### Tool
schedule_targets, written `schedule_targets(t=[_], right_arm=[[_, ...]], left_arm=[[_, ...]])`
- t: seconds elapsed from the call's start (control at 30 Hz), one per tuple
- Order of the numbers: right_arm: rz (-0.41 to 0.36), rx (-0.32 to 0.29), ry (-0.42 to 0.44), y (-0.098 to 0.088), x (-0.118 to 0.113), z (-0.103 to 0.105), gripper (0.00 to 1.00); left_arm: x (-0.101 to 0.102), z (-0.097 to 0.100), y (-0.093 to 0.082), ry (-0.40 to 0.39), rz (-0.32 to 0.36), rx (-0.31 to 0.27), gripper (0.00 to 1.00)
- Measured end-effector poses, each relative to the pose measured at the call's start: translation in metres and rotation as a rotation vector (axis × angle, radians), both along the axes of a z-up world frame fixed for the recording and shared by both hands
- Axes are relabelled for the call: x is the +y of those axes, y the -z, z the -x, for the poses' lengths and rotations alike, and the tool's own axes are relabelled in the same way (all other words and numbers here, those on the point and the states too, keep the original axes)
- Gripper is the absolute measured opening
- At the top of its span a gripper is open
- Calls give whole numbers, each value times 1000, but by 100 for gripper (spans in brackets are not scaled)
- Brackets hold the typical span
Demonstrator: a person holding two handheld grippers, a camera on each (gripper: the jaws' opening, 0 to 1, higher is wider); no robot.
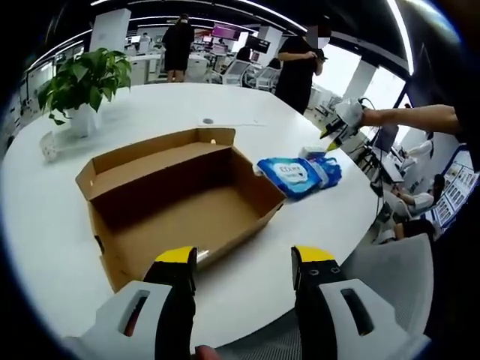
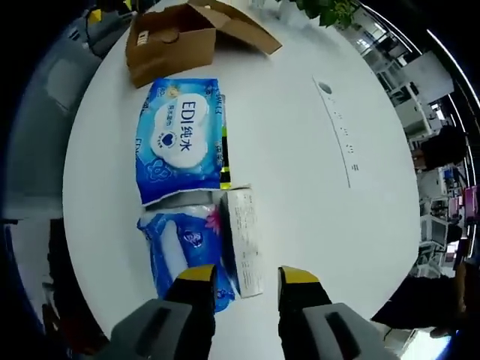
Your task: Operate the shoe box by opening the lid, removing the specified soft item, and placing it in the target area until the item is outside and the box remains undamaged.
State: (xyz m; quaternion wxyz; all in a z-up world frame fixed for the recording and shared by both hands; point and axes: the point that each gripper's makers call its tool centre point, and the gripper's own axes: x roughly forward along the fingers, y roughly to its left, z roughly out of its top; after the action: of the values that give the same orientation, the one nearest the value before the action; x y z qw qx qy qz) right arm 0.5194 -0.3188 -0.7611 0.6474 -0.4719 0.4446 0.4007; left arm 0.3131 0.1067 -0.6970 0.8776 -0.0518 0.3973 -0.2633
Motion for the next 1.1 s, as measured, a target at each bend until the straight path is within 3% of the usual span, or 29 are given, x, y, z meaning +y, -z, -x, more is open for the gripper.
schedule_targets(t=[0.1,0.23,0.57,0.67,0.8,1.03,1.1], right_arm=[[-80,9,45,-11,11,9,30],[-119,-38,93,-29,17,16,31],[-371,-116,327,-60,40,25,33],[-411,-202,336,-74,47,23,34],[-510,-266,371,-91,64,22,35],[-573,-299,386,-100,93,35,38],[-622,-298,407,-102,104,37,38]], left_arm=[[-3,0,-1,25,0,-5,52],[-2,-1,-3,42,5,-11,52],[6,1,-5,79,1,-19,52],[10,0,-8,81,5,-28,52],[15,0,-10,77,10,-34,52],[22,3,-9,68,27,-35,52],[23,4,-8,70,27,-33,52]])
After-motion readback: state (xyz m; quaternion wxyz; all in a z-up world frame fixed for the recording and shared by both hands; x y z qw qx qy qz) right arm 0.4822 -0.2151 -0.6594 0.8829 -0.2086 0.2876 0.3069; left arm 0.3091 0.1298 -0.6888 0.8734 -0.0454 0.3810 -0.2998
